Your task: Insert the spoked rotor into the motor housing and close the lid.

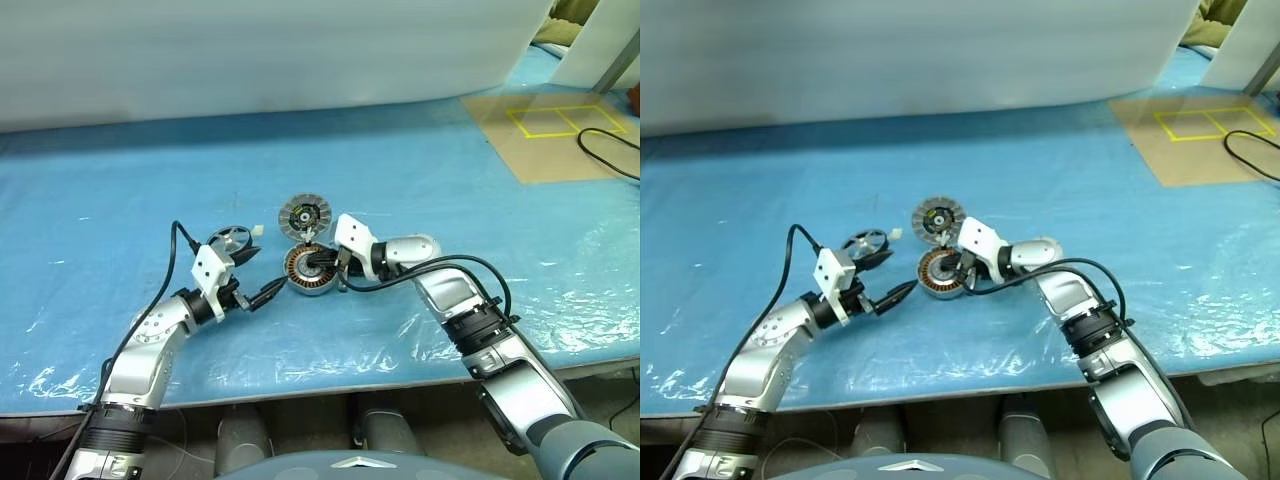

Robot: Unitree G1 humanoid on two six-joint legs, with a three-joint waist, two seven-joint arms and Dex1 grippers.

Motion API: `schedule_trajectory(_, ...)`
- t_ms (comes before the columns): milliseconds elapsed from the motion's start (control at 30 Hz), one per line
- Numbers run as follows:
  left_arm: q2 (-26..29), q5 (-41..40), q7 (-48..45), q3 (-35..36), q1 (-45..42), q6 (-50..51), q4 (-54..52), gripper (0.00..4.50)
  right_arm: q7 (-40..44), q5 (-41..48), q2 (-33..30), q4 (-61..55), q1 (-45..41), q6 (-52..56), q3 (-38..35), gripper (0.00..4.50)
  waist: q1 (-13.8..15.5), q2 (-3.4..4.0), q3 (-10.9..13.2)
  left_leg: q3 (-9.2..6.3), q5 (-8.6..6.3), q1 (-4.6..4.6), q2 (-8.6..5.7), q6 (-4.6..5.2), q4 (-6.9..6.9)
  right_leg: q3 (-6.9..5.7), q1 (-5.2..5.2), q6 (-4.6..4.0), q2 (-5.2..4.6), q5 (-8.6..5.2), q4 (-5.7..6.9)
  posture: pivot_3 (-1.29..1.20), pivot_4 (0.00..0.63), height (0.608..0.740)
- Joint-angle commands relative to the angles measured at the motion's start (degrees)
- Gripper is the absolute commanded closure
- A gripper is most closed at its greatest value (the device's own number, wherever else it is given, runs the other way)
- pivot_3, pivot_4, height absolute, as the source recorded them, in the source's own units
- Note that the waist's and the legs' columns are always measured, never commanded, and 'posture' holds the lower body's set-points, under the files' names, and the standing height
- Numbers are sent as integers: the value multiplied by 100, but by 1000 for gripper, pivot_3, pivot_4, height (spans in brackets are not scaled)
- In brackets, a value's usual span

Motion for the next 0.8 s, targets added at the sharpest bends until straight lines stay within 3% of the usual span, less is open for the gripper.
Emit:
schedule_trajectory(33, 17, 19, -56, -4, -61, -133, 20, 0, 154, -129, -21, 262, 211, -91, 231, 4478, -1, 0, 0, 1, 0, 0, 0, 0, 0, 0, 0, 0, 0, 0, -1, 0, 150, 740)
schedule_trajectory(400, -6, 52, -86, -48, -142, -189, 137, 0, -40, -702, -143, 587, 158, -1805, 366, 4478, -8, 0, 0, 1, 0, 0, 0, 1, 1, 0, -1, 0, 0, 0, 1, 0, 150, 740)
schedule_trajectory(800, -1, 74, -114, -90, -187, -194, 182, 0, -409, -595, 146, 848, 11, -677, 9, 4478, -6, -1, 0, 1, 0, 2, -1, 1, 4, 0, 1, 0, 0, 0, 8, 0, 150, 740)
